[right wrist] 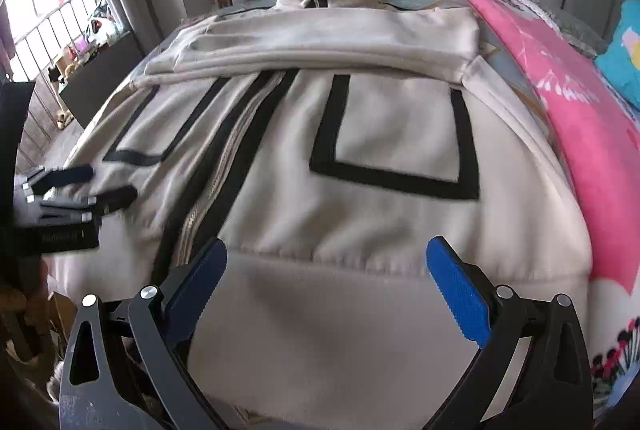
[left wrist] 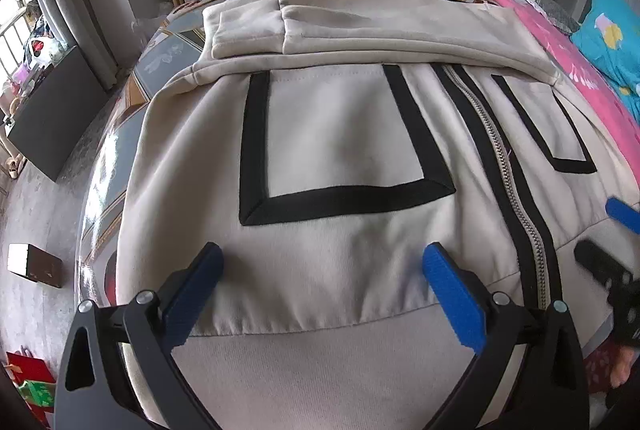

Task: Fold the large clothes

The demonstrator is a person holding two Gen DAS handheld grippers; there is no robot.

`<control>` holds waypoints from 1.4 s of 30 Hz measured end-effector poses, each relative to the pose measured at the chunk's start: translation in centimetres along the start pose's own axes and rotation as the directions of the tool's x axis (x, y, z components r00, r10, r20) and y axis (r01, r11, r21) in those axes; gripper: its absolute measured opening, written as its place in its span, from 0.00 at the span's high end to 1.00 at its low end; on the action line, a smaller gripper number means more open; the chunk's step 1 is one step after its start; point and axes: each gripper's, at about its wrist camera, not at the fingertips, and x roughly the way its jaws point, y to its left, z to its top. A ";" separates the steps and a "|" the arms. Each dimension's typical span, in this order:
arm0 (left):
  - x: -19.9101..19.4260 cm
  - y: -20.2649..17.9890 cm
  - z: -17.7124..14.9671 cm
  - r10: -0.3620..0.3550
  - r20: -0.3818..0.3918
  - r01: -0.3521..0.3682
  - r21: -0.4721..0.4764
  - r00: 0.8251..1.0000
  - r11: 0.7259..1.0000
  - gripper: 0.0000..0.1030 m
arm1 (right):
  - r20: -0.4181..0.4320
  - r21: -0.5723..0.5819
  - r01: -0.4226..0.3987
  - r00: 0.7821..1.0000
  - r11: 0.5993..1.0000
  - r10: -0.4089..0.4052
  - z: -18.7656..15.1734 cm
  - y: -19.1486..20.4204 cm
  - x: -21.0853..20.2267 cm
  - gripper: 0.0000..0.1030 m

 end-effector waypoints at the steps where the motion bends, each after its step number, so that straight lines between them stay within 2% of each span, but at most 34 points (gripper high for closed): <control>1: 0.0 0.0 0.0 -0.003 -0.001 0.003 -0.001 1.000 1.000 0.05 | 0.000 -0.001 0.005 1.000 1.000 -0.005 -0.3 0.0 0.0 0.06; 5: -0.2 0.4 -0.2 -0.026 0.012 0.026 -0.002 1.000 1.000 0.05 | 0.005 -0.038 0.051 0.999 0.998 -0.051 -1.5 0.3 0.2 0.06; 8: -0.8 0.8 -0.4 -0.027 0.026 0.027 -0.020 0.999 0.999 0.05 | 0.002 -0.016 0.033 0.999 0.999 -0.033 -1.6 0.0 0.3 0.06; 12: -3.5 1.8 -1.5 -0.003 0.100 0.005 -0.012 0.995 1.000 0.05 | 0.002 -0.024 0.037 0.999 0.999 -0.037 -1.7 0.1 0.4 0.06; 17: -6.9 3.3 -4.0 0.015 0.150 -0.016 0.005 0.989 1.000 0.05 | -0.003 -0.021 0.036 0.999 0.999 -0.036 -1.6 0.0 0.5 0.06; 22: -7.9 3.8 -7.3 0.031 0.128 -0.029 -0.016 0.991 0.999 0.05 | 0.000 -0.020 0.035 0.999 0.999 -0.035 -1.7 0.0 0.5 0.06; 27: -7.6 4.8 -9.9 0.010 0.096 0.000 -0.099 0.995 0.995 0.11 | -0.012 -0.024 0.034 0.999 0.999 -0.035 -1.6 0.0 0.5 0.06; 30: -7.5 5.9 -10.4 -0.010 0.090 0.024 -0.150 0.996 0.988 0.18 | -0.020 -0.028 0.031 0.999 0.999 -0.031 -1.6 0.0 0.6 0.06; 35: -6.7 7.4 -10.6 -0.045 0.059 0.056 -0.199 0.997 0.978 0.41 | -0.026 -0.022 0.035 0.999 0.999 -0.036 -1.5 0.1 0.6 0.06; 42: -6.3 8.4 -11.1 -0.115 0.048 0.123 -0.235 0.992 0.964 0.49 | -0.028 -0.020 0.036 0.999 0.999 -0.037 -1.4 0.0 0.7 0.06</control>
